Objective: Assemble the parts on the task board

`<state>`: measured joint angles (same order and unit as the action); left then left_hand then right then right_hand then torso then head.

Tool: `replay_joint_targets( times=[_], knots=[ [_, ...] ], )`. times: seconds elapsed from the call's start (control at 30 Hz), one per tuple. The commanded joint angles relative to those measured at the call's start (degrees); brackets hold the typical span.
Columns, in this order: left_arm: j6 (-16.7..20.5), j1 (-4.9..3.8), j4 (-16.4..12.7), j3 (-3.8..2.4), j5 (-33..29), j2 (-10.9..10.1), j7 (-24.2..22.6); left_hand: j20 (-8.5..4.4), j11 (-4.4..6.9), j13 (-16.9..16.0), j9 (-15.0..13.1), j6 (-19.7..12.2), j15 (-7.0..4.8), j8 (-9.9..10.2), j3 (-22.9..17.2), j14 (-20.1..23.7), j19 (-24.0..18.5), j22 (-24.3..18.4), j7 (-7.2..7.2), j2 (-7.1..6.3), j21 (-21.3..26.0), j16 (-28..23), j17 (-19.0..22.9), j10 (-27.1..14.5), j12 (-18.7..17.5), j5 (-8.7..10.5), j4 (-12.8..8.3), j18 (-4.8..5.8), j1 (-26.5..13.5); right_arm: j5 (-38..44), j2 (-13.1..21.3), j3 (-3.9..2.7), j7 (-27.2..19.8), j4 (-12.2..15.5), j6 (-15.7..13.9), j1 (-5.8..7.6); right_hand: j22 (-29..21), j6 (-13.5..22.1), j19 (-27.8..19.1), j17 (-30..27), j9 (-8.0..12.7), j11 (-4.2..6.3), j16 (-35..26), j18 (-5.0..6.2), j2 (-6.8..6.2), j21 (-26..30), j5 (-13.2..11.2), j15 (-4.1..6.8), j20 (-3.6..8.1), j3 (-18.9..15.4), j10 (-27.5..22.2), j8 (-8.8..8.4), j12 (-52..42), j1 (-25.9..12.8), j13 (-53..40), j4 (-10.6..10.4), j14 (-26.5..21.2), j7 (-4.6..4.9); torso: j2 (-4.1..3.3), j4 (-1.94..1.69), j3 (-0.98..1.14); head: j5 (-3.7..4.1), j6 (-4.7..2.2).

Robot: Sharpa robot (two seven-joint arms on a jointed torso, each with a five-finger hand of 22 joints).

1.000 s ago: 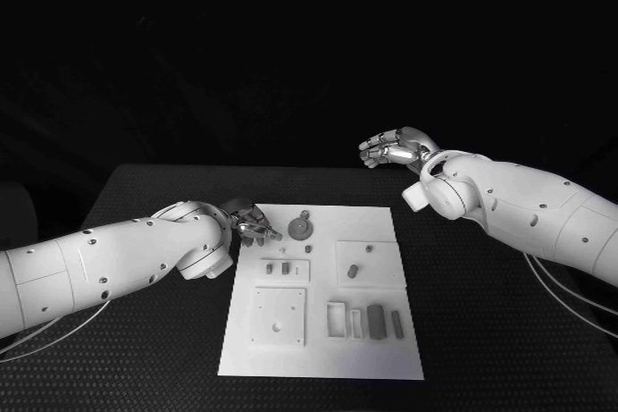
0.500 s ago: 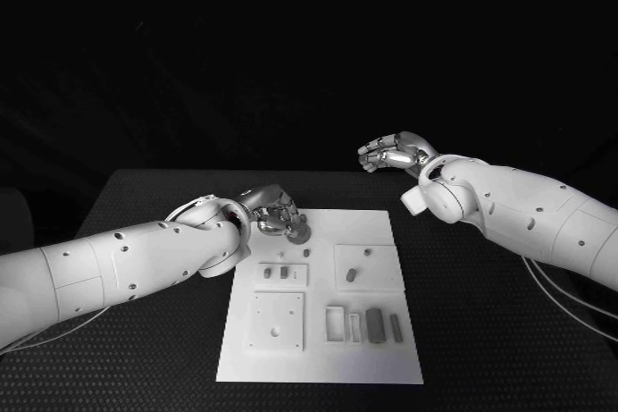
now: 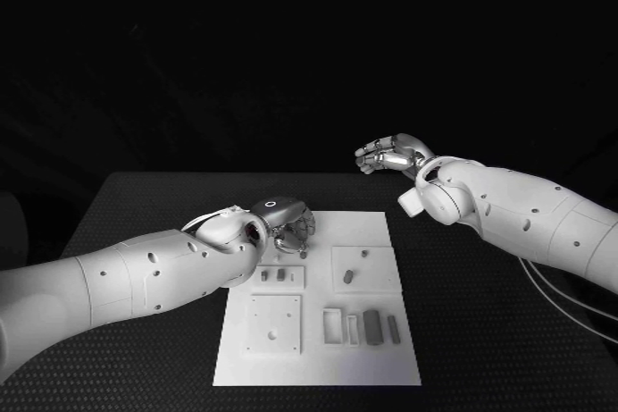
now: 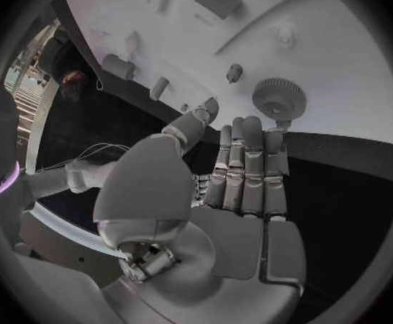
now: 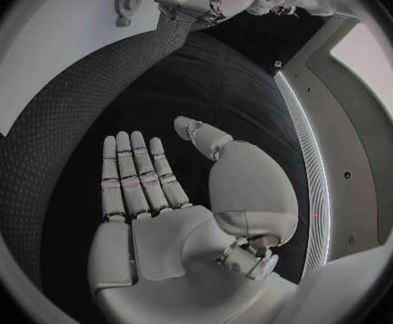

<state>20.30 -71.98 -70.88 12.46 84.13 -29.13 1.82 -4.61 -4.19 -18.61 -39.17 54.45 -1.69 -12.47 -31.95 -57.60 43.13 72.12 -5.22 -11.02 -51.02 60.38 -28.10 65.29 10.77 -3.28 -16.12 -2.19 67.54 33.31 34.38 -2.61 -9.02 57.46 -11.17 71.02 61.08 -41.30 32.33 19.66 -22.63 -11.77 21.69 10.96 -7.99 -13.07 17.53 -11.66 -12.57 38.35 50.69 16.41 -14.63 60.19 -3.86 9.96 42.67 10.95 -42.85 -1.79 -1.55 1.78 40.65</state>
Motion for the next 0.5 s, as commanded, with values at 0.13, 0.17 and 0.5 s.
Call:
replay_joint_targets(
  times=[0.13, 0.17, 0.5],
  knots=[
    [-3.1, 0.78, 1.2, 0.15, 5.8, 0.9, 0.5, -2.89, 0.21, 0.2, 0.7, -0.4, -0.24, 0.8, 0.3, -0.6, 0.7, 0.6, 0.39, -0.03, -0.1, 0.9, -0.7, 0.1, -1.3, -0.02, 0.0, 0.17, 0.5, 0.0, 0.2, -0.01, -0.5, 0.5, 0.4, -0.02, 0.1, 0.5, -0.3, -0.1, 0.1, 0.15, 0.3, -0.94, 0.07, 0.2, 0.3, -0.11, 0.06, -0.3, 0.4, 0.28, 0.4, -0.4, -0.1, 0.0, -0.4, 2.35, -0.20, 0.27, -0.01, -0.03, 0.02],
    [-3.2, 0.90, 1.3, 0.16, 5.8, 1.0, 0.5, -2.91, 0.17, 0.2, 0.8, -0.5, -0.24, 0.8, 0.4, -0.7, 0.8, 0.7, 0.38, 0.02, -0.1, 1.0, -0.8, 0.1, -1.4, -0.01, 0.0, 0.16, 0.5, 0.0, 0.2, -0.01, -0.5, 0.5, 0.4, -0.02, 0.1, 0.5, -0.3, -0.1, 0.1, 0.15, 0.3, -0.94, 0.07, 0.2, 0.3, -0.11, 0.06, -0.3, 0.4, 0.28, 0.4, -0.4, -0.1, 0.0, -0.4, 2.35, -0.20, 0.24, -0.02, 0.03, 0.03],
    [-3.9, 1.46, 1.6, 0.19, 6.6, 1.5, 1.4, -3.27, 0.34, 0.2, 1.7, 0.1, -0.58, 0.8, 1.0, -1.5, 2.0, 2.0, -0.10, 0.14, -1.2, 3.8, -2.6, 1.2, -2.8, 0.02, 0.3, -0.22, -0.1, 0.0, 0.2, -0.02, -0.6, 0.6, 0.4, -0.02, 0.1, 0.5, -0.3, -0.1, 0.1, 0.15, 0.3, -0.94, 0.05, 0.3, 0.3, -0.12, 0.05, -0.3, 0.4, 0.29, 0.4, -0.4, -0.1, 0.1, -0.4, 2.35, -0.12, 0.19, -0.04, 0.19, 0.27]
  ],
)
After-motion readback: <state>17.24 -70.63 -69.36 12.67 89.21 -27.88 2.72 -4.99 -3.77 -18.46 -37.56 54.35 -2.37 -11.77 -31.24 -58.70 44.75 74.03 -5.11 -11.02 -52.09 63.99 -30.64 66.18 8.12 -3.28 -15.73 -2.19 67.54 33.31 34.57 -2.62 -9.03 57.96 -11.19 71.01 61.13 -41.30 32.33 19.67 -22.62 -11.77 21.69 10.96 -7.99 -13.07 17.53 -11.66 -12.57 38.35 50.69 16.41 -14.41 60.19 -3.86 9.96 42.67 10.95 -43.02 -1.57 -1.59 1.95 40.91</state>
